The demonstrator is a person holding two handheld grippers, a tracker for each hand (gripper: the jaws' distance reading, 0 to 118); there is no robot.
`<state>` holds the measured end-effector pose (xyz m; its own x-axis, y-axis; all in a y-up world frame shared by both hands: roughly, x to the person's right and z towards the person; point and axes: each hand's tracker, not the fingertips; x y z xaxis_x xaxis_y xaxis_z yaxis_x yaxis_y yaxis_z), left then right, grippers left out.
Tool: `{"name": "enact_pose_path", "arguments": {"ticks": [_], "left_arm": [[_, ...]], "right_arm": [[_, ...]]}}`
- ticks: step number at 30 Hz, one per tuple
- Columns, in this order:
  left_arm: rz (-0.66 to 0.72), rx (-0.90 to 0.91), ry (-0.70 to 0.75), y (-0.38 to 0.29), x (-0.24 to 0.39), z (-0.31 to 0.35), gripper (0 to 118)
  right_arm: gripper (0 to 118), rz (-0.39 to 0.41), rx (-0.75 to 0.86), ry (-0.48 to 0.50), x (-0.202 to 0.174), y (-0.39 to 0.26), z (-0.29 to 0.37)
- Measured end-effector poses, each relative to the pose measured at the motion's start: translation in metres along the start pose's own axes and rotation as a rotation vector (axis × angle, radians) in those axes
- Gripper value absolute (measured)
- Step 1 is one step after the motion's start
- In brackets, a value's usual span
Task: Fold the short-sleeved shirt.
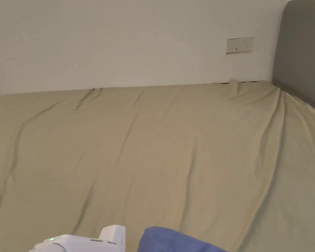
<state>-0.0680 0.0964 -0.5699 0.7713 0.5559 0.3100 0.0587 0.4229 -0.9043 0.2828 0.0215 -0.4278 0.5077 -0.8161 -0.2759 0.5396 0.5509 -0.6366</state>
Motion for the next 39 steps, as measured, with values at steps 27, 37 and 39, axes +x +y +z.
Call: {"name": "enact_pose_path", "arguments": {"ticks": [27, 37, 39], "left_arm": [[0.421, 0.157, 0.511, -0.039, -0.262, 0.236, 89], [0.265, 0.522, 0.512, -0.058, -0.115, 0.324, 95], [0.141, 0.676, 0.500, -0.065, -0.074, 0.345, 46]], "right_arm": [[2, 0.201, -0.129, 0.048, -0.090, -0.033, -0.105], [2, 0.397, 0.014, -0.018, -0.138, -0.010, -0.055], [2, 0.437, 0.066, -0.051, -0.152, -0.003, -0.041]]}}
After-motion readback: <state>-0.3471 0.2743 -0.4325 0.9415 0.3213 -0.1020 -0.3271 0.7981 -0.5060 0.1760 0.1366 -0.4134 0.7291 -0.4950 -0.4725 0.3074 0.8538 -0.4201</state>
